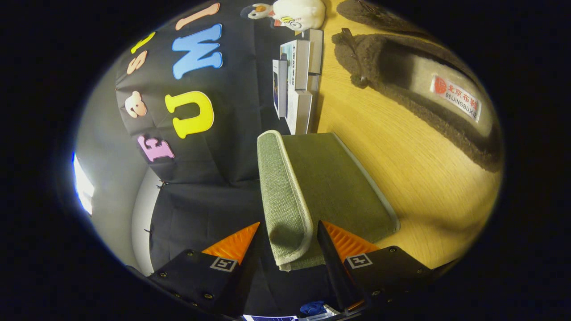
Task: Open the storage box then place both shoes into the box .Put the left shoe in first, then the right shoe, with the right side of both shoes facing outward in a uniform manner.
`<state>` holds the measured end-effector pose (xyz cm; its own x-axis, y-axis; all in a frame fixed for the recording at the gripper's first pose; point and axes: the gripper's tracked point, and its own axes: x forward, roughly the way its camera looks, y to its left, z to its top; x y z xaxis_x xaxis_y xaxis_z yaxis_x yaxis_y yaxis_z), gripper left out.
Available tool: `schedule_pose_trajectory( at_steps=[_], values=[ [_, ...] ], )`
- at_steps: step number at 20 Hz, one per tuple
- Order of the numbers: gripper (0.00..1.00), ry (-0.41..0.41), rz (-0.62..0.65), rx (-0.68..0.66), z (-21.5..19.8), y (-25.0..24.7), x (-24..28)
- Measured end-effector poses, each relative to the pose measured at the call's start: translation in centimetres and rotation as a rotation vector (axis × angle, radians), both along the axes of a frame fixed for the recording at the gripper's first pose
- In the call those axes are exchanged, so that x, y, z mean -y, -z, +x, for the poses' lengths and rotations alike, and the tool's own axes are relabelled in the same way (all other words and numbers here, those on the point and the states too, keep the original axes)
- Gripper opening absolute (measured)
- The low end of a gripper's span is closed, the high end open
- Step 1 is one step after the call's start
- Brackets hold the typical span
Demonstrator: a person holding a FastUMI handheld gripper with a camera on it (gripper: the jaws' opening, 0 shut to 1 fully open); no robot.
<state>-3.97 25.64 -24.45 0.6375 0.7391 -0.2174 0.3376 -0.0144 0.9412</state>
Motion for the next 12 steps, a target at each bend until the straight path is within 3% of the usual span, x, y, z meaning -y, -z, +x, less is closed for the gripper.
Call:
schedule_pose_trajectory(
  at_steps=[1, 3, 4, 5, 7, 12],
  values=[
    [0.74, -0.01, -0.008, -0.001, -0.2, 0.1, 0.0],
    [0.43, 0.005, 0.003, -0.011, 0.3, 0.2, 0.2],
    [0.41, -0.009, 0.001, -0.007, 0.1, 0.2, 0.0],
    [0.31, -0.036, -0.01, 0.009, -0.2, 0.3, 0.2],
    [0.09, 0.028, 0.002, 0.006, 0.6, -0.3, 1.0],
    [0.06, -0.049, -0.071, 0.111, 0.1, -3.2, 0.7]
  ],
)
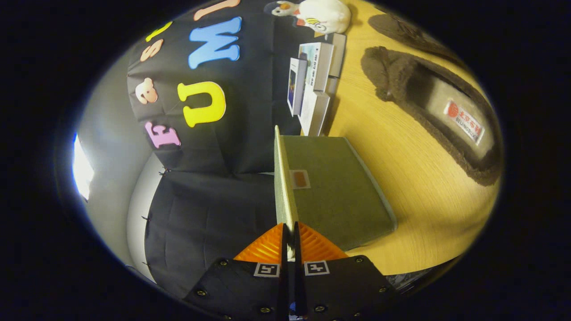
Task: Open the storage box then place both shoes into the box .Put the left shoe in first, then the right shoe, with the right side of both shoes facing outward in a uniform manner.
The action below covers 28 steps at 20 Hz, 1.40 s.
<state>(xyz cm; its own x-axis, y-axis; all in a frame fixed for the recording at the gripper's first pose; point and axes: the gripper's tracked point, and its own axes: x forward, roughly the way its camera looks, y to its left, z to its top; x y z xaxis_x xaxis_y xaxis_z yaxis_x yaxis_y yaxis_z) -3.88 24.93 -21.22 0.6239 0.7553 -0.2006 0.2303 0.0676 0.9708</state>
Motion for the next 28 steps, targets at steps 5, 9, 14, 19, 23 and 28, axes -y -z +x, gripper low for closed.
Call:
schedule_pose_trajectory(
  at_steps=[5, 9, 14, 19, 23, 28],
  values=[
    [0.06, -0.052, -0.074, 0.103, 0.6, -3.7, -0.5],
    [0.06, -0.058, -0.084, 0.175, 1.6, -7.4, -1.0],
    [0.06, -0.073, -0.096, 0.259, 3.1, -11.6, -2.6],
    [0.06, -0.126, -0.117, 0.294, 3.7, -13.0, -6.0],
    [0.06, -0.158, -0.106, 0.307, 4.0, -13.8, -8.8],
    [0.06, -0.21, -0.11, 0.334, 4.4, -14.5, -12.3]
  ],
)
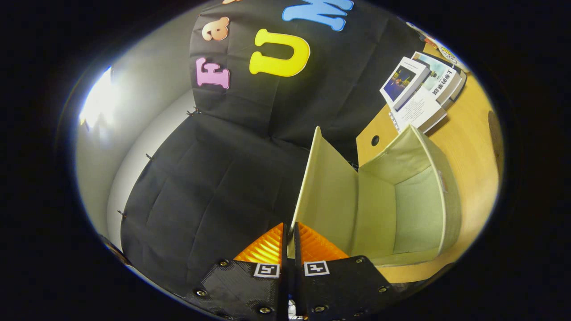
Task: Open the storage box then place both shoes into the box .Put the left shoe in first, then the right shoe, with the right side of both shoes facing outward in a uniform manner.
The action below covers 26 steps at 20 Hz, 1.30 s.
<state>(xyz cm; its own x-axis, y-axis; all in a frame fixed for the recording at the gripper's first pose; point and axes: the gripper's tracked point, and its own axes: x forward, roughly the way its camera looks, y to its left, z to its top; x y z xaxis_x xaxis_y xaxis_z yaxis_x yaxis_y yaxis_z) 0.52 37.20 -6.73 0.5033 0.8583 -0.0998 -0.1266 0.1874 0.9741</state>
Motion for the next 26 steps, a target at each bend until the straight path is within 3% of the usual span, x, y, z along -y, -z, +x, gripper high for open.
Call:
schedule_pose_trajectory(
  at_steps=[9, 15, 17, 22, 26],
  values=[
    [0.06, -0.126, -0.008, 0.025, 0.0, -0.5, -7.0],
    [0.06, -0.179, -0.094, 0.088, -0.2, -0.1, -8.9],
    [0.29, -0.158, -0.16, 0.152, 0.3, 0.5, -8.5],
    [0.96, -0.092, -0.237, 0.233, 1.4, 0.3, -5.4],
    [0.96, -0.035, -0.336, 0.276, 1.8, 0.9, -1.2]
  ],
)
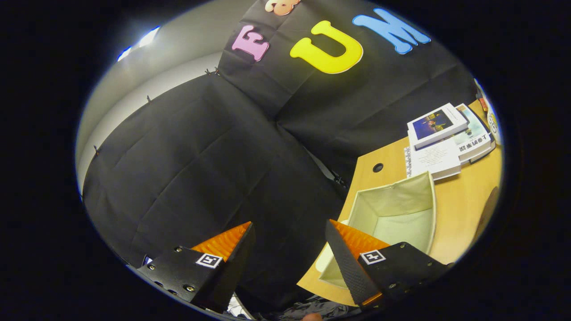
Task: Open the storage box then place both shoes into the box .Put the left shoe in first, then the right shoe, with the right side of both shoes facing outward in a uniform manner.
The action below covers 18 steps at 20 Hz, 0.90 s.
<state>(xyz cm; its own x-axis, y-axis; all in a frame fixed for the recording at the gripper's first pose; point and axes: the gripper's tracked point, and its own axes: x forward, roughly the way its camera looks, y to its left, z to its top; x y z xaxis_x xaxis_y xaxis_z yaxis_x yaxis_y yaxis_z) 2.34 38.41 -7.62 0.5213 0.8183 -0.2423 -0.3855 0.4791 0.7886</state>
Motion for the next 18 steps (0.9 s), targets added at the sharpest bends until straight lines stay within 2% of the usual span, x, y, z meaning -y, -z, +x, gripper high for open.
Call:
schedule_pose_trajectory(
  at_steps=[8, 18],
  values=[
    [0.97, 0.114, -0.18, 0.05, 1.3, 2.5, 9.0],
    [0.97, 0.227, -0.337, 0.013, 1.8, 6.7, 18.6]
  ],
)
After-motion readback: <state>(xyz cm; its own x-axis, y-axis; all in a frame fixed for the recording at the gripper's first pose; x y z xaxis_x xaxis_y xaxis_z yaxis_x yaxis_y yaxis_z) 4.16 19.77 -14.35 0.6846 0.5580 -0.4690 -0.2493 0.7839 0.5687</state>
